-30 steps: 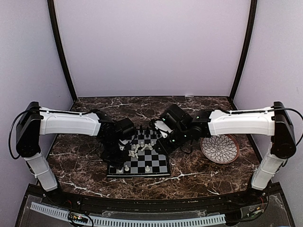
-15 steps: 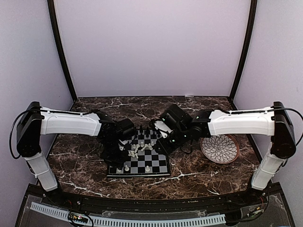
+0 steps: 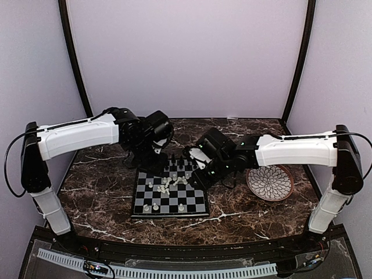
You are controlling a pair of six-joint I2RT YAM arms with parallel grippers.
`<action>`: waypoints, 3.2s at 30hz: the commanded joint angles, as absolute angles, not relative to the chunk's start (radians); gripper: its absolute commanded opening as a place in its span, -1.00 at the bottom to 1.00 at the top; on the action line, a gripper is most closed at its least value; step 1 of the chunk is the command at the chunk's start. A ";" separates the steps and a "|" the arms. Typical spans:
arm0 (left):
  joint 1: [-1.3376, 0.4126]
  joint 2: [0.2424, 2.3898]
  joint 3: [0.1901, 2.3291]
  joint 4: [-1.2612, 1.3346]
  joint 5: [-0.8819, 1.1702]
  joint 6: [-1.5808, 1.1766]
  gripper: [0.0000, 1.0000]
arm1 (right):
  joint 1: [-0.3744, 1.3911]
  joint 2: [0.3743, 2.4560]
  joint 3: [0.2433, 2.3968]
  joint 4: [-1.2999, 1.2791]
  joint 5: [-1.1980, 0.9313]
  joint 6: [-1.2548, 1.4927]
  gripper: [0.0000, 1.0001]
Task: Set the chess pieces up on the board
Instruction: Pick up the rook from the chessboard, then pick up the rook from a1.
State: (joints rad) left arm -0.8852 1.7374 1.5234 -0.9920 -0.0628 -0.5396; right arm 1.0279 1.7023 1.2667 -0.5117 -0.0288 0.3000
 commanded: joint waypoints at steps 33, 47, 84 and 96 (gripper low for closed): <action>-0.800 2.165 1.813 -0.897 0.041 -0.374 -0.64 | 1.023 1.558 1.140 -0.489 0.029 0.394 -0.40; -0.801 2.023 1.941 -1.079 -0.074 -0.391 -1.00 | 1.023 1.577 1.150 -0.475 0.013 0.395 -0.40; -0.904 1.470 0.948 -0.799 0.016 -0.680 -1.00 | 1.025 1.685 1.249 -0.486 -0.033 0.353 -0.40; -0.904 1.529 0.956 -0.786 0.017 -0.675 -1.00 | 1.024 1.685 1.246 -0.492 -0.028 0.346 -0.40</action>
State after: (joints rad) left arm -0.9012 1.5223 0.9459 -0.7856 0.0212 -0.6746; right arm 1.0275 1.7004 1.2377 -0.4976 -0.0406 0.3496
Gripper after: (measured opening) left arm 0.105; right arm 0.300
